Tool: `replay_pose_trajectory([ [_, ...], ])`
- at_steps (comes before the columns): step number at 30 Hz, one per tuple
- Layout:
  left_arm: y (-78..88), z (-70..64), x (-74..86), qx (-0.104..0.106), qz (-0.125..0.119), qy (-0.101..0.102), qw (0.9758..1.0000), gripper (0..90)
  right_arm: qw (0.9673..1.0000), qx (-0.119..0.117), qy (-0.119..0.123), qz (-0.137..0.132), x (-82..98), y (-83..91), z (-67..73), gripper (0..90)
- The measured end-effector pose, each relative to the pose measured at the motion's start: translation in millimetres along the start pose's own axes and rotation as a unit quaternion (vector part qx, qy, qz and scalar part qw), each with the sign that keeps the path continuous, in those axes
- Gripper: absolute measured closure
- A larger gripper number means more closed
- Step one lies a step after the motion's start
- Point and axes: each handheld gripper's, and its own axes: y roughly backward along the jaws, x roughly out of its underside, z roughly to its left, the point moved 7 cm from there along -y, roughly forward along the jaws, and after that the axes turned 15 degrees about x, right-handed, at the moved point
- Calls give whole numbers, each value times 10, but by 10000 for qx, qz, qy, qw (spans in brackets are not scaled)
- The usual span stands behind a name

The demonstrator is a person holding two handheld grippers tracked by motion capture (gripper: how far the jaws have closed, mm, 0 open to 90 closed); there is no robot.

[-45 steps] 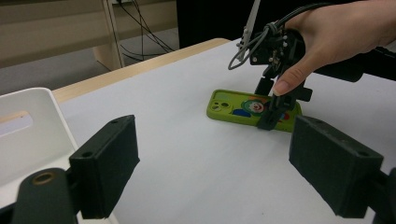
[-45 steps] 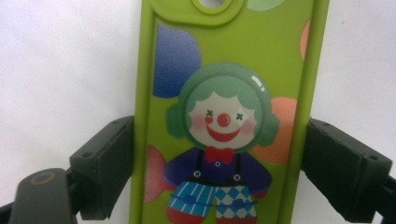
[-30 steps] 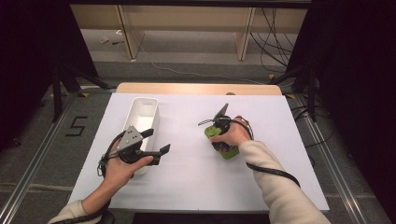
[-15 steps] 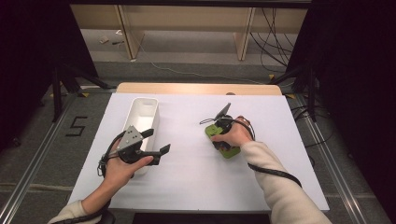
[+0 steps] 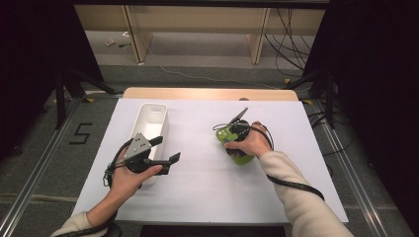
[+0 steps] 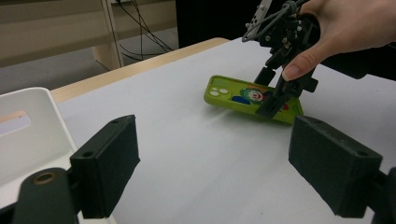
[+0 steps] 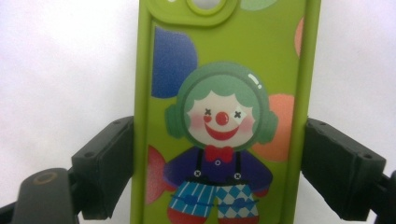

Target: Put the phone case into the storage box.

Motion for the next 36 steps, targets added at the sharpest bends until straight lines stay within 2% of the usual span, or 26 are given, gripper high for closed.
replay_pose_trajectory([
  [5,1,0,-1,3,-2,-2,10000,156,9998,-32,-28,-197,23,35,-12,166],
  [6,1,1,-1,1,-3,-2,10000,156,9995,-44,10,-314,23,35,-25,166],
  [11,-3,0,1,2,-1,7,10000,156,9984,-114,-24,-556,45,79,-45,166],
  [18,-2,3,0,1,-5,9,10000,156,9943,-218,-9,-1045,56,134,-65,166],
  [24,-1,5,-1,2,-6,4,10000,156,9869,-293,-4,-1584,69,206,-103,166],
  [27,0,2,-5,4,-16,6,10000,156,9817,-370,-16,-1868,80,251,-118,165],
  [36,6,9,-8,-3,-21,4,10000,156,9669,-531,-196,-2487,105,385,-152,165],
])
